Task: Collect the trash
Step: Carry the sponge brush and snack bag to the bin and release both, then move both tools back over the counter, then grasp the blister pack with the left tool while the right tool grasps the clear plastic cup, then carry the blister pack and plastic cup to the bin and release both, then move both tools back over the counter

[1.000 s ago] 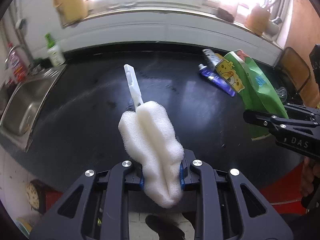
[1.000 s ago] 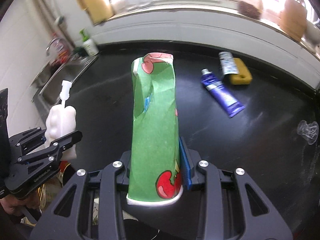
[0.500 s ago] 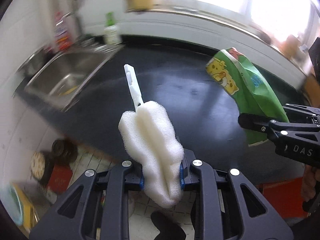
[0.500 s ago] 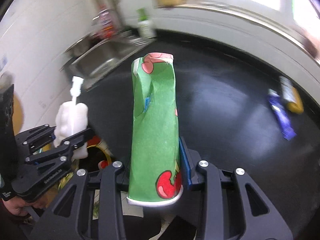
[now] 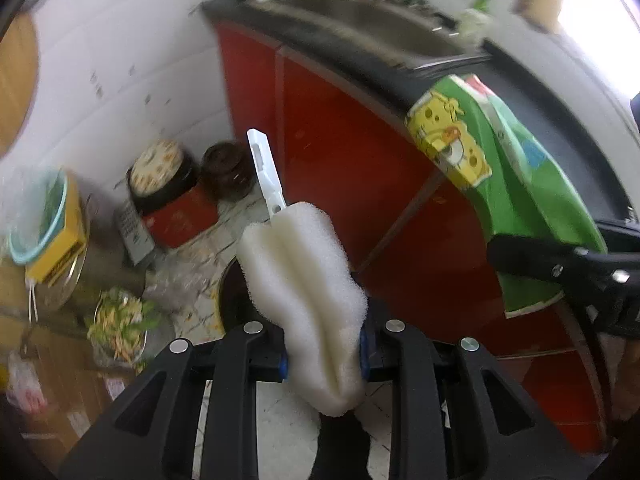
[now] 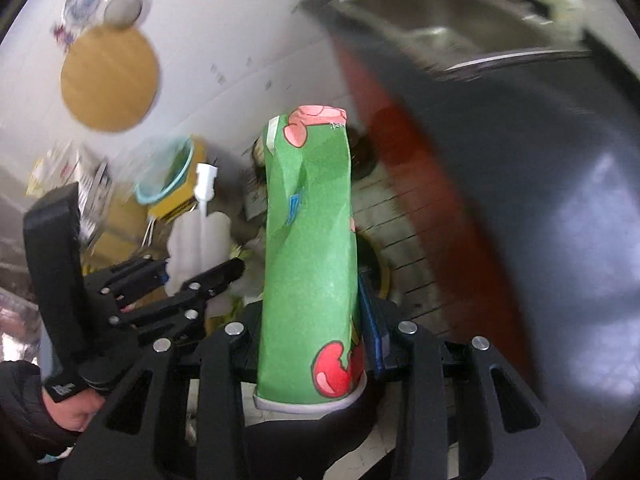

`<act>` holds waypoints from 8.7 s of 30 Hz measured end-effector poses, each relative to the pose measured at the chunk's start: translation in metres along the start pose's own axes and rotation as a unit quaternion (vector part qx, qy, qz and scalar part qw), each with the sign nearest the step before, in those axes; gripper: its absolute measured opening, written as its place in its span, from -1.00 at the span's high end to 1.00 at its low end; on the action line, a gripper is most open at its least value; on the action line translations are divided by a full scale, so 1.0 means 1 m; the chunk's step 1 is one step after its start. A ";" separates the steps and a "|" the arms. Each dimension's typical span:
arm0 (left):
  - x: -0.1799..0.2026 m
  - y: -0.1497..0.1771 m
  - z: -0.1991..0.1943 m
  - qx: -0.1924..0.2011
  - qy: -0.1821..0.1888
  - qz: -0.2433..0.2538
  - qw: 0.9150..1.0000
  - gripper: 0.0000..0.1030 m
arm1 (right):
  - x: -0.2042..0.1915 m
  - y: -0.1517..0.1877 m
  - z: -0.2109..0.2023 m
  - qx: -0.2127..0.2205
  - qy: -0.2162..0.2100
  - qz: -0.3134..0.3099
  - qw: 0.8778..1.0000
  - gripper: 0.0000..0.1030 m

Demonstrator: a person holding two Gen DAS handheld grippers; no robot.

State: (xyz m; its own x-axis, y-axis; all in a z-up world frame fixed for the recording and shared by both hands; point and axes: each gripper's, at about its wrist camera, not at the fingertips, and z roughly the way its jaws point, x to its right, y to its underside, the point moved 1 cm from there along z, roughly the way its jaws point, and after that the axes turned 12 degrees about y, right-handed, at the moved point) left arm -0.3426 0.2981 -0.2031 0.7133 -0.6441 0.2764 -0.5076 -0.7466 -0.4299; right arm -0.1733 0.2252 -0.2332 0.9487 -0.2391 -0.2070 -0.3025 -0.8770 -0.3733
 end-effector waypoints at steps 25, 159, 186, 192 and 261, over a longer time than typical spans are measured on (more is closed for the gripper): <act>-0.065 0.034 0.052 -0.031 0.028 -0.052 0.998 -0.55 | -0.040 -0.027 0.101 -0.082 0.008 -0.037 0.996 -0.54; 0.533 0.011 0.036 -0.049 0.225 0.436 0.870 0.94 | 0.399 0.320 -0.315 0.135 0.281 0.398 0.862 0.81; 0.168 -0.009 -0.059 0.042 0.046 0.176 0.982 0.94 | 0.114 0.070 -0.161 0.102 0.115 0.079 0.985 0.81; 0.057 0.014 -0.054 0.022 -0.015 0.074 0.997 0.94 | 0.023 0.024 -0.072 0.044 0.040 0.002 0.998 0.81; 0.533 0.001 0.021 -0.079 0.261 0.422 0.864 -0.75 | 0.387 0.316 -0.369 0.157 0.329 0.472 0.803 -0.69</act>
State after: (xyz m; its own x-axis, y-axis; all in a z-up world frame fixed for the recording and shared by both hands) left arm 0.0475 -0.0427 -0.0744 -0.2384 -0.9270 0.2896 -0.8298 0.0395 -0.5567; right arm 0.1324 -0.2981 -0.0973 0.0957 -0.9943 -0.0468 -0.8257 -0.0531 -0.5616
